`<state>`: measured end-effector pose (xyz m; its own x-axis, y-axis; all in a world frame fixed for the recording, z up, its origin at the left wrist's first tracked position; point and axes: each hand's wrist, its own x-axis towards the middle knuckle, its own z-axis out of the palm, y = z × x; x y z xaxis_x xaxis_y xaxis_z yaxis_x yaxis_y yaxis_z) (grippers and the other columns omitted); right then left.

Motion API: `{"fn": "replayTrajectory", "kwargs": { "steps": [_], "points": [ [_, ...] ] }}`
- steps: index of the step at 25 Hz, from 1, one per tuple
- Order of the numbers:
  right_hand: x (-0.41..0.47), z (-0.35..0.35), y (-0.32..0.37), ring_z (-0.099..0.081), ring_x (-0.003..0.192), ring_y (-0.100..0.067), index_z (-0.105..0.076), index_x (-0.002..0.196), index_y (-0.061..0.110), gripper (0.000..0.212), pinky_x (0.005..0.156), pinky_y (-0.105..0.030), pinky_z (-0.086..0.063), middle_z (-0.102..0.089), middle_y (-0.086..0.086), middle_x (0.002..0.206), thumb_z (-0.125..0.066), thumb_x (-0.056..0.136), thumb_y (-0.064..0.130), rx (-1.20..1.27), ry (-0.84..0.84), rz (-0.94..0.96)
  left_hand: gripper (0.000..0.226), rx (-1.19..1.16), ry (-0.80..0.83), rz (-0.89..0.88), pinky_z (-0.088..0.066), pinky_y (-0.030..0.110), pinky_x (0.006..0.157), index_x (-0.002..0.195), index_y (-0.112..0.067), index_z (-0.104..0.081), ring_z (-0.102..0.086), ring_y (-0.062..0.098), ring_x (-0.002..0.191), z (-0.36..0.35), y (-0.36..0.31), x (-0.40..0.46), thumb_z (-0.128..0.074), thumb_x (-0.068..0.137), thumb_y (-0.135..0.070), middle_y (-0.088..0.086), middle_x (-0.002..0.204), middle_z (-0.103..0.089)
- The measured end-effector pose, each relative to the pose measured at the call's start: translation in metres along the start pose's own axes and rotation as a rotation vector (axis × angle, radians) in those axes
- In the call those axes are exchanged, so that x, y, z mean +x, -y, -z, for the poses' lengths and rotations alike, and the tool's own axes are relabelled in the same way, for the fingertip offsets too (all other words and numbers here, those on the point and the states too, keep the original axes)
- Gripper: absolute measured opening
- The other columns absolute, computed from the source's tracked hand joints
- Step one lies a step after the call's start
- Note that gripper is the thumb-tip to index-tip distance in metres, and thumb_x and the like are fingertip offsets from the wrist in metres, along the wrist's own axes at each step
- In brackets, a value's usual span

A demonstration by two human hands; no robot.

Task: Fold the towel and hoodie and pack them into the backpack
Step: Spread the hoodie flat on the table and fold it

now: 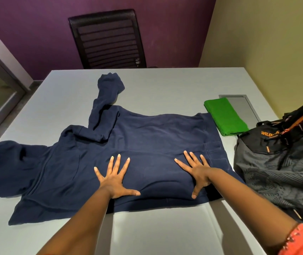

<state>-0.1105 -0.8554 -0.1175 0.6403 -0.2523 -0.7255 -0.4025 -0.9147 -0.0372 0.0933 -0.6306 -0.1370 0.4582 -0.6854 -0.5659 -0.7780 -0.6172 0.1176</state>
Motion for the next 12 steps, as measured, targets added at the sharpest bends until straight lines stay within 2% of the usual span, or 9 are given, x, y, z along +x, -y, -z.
{"fn": "replayTrajectory", "kwargs": {
  "steps": [3, 5, 7, 8, 10, 12],
  "points": [
    [0.001, 0.022, -0.006, 0.023, 0.142, -0.028, 0.018, 0.145, 0.037, 0.132, 0.115, -0.051, 0.007, 0.033, -0.009, 0.151, -0.085, 0.063, 0.026, 0.079, 0.119, 0.027, 0.132, 0.034, -0.026, -0.035, 0.030, 0.065, 0.083, 0.125, -0.047, 0.039, 0.044, 0.017, 0.126, 0.000, 0.003, 0.001, -0.021, 0.020, -0.100, -0.009, 0.135, 0.049],
    [0.004, 0.042, -0.020, -0.001, 0.147, -0.025, -0.007, 0.150, 0.030, 0.112, 0.118, -0.039, -0.010, 0.004, -0.006, 0.159, -0.082, 0.068, 0.015, 0.279, 0.107, 0.084, 0.122, 0.031, -0.135, -0.087, 0.030, 0.063, 0.090, 0.131, -0.046, 0.031, 0.038, 0.014, 0.131, 0.002, 0.007, 0.003, -0.012, 0.031, -0.101, -0.012, 0.141, 0.040],
    [0.008, 0.063, -0.037, -0.032, 0.140, -0.020, -0.035, 0.144, 0.017, 0.084, 0.112, -0.026, -0.027, -0.033, -0.003, 0.151, -0.078, 0.072, 0.006, 0.533, -0.016, 0.116, 0.108, -0.001, -0.278, -0.108, 0.033, 0.056, 0.096, 0.137, -0.044, 0.020, 0.033, 0.009, 0.134, 0.011, 0.013, 0.009, -0.001, 0.046, -0.098, -0.015, 0.145, 0.030],
    [0.010, 0.071, -0.045, -0.042, 0.133, -0.018, -0.044, 0.138, 0.013, 0.073, 0.108, -0.023, -0.032, -0.045, -0.003, 0.144, -0.077, 0.074, 0.004, 0.613, -0.098, 0.104, 0.102, 0.002, -0.334, -0.103, 0.033, 0.052, 0.099, 0.138, -0.042, 0.017, 0.030, 0.007, 0.135, 0.019, 0.018, 0.014, 0.002, 0.052, -0.095, -0.015, 0.147, 0.026],
    [0.018, 0.084, -0.057, -0.050, 0.126, -0.015, -0.052, 0.132, 0.011, 0.059, 0.102, -0.019, -0.034, -0.055, -0.002, 0.135, -0.074, 0.077, 0.007, 0.622, -0.246, 0.047, 0.088, 0.048, -0.409, -0.070, 0.026, 0.050, 0.106, 0.141, -0.035, 0.013, 0.025, 0.007, 0.137, 0.037, 0.027, 0.025, -0.004, 0.070, -0.083, -0.010, 0.152, 0.019],
    [0.028, 0.094, -0.067, -0.053, 0.123, -0.014, -0.056, 0.128, 0.011, 0.049, 0.099, -0.018, -0.035, -0.058, -0.002, 0.131, -0.071, 0.081, 0.012, 0.552, -0.348, -0.022, 0.075, 0.064, -0.467, -0.001, 0.016, 0.049, 0.113, 0.146, -0.027, 0.008, 0.017, 0.012, 0.142, 0.055, 0.039, 0.040, -0.026, 0.089, -0.061, -0.001, 0.156, 0.013]
  ]
}}
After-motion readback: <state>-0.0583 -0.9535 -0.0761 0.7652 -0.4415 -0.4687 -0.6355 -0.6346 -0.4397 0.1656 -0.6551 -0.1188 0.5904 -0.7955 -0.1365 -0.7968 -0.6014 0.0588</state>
